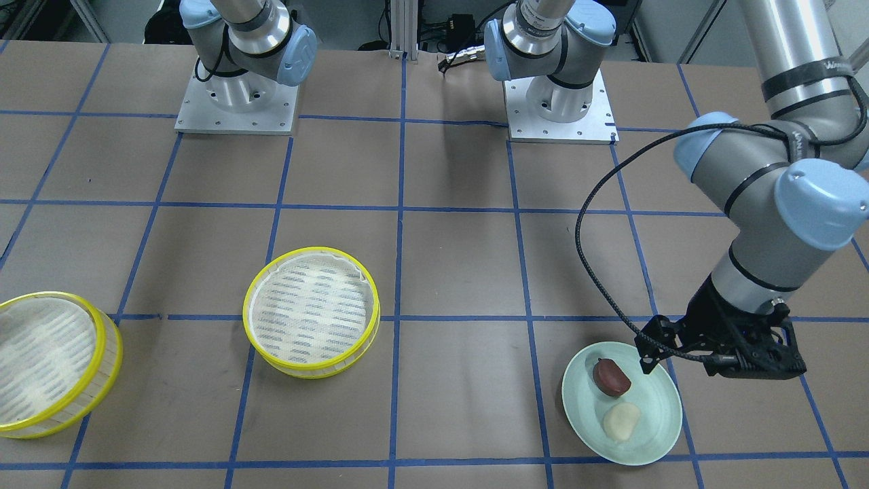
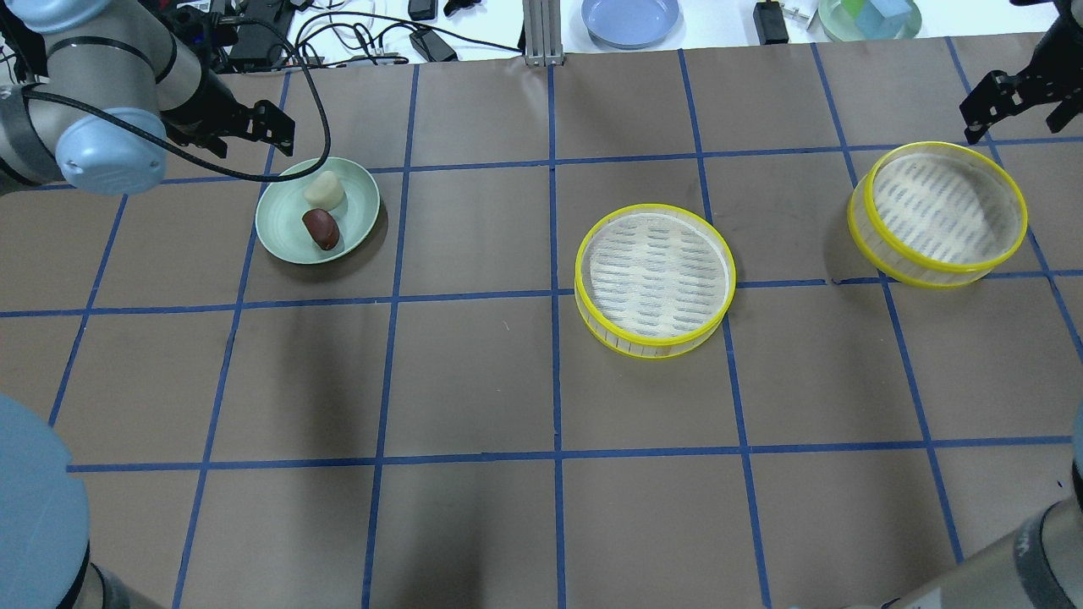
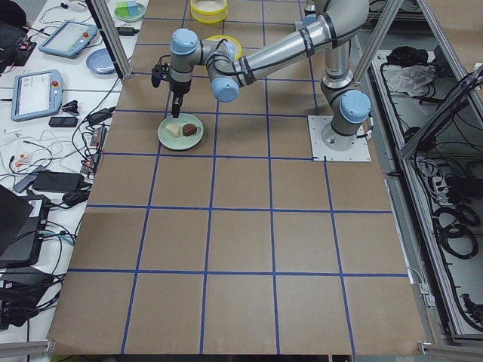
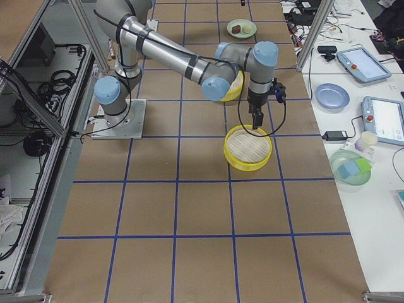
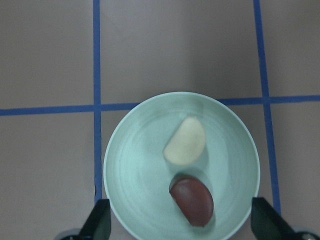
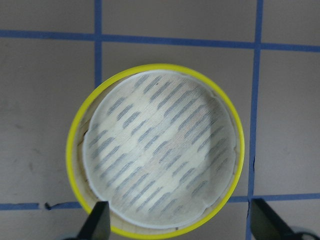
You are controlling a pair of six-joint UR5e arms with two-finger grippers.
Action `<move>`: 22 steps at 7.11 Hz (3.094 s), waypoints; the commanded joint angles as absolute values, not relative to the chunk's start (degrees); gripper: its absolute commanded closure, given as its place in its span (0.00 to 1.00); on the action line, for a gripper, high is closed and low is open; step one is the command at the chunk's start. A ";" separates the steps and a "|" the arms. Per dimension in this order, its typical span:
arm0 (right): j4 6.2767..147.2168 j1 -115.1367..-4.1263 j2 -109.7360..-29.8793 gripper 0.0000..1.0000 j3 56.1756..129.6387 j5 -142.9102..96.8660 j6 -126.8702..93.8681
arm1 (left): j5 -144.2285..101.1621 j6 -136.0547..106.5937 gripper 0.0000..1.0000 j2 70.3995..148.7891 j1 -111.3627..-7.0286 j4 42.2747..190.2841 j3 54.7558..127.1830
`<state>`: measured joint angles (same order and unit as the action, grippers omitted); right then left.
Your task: Stack buns with steamer
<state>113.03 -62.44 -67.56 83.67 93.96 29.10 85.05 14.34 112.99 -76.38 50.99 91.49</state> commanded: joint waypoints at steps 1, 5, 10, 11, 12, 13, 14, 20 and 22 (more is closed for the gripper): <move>122.13 -57.33 -60.41 0.01 83.67 92.90 30.85 | 83.07 12.84 0.05 119.86 -76.38 44.32 90.79; 122.17 -53.53 -55.99 0.27 84.46 91.85 32.70 | 82.18 12.83 0.34 125.50 -76.38 44.21 90.88; 122.61 -53.53 -56.51 0.86 86.13 89.12 34.89 | 82.44 12.67 1.00 124.03 -78.03 44.91 88.17; 123.39 -53.53 -56.43 0.93 86.13 89.21 38.90 | 82.79 6.83 1.00 121.49 -81.09 46.57 87.81; 124.79 -53.53 -57.12 0.94 86.05 89.21 41.37 | 83.05 -2.11 1.00 118.85 -85.13 47.19 87.80; 124.37 -53.53 -59.13 0.94 85.96 89.12 41.22 | 82.53 -9.77 1.00 117.00 -88.73 47.55 87.80; 123.32 -53.61 -61.06 0.93 85.96 89.12 41.31 | 82.18 -16.98 1.00 116.72 -93.47 46.68 88.41; 112.26 -58.44 -69.15 0.94 86.04 87.98 29.56 | 72.00 -43.56 1.00 118.39 -111.69 45.18 92.44; 110.41 -58.97 -69.96 0.94 86.13 88.15 28.14 | 71.46 -43.94 0.48 118.56 -112.50 45.26 95.35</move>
<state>112.14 -58.48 -69.31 86.07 88.02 29.66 71.98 -43.02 118.48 -111.84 45.30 93.53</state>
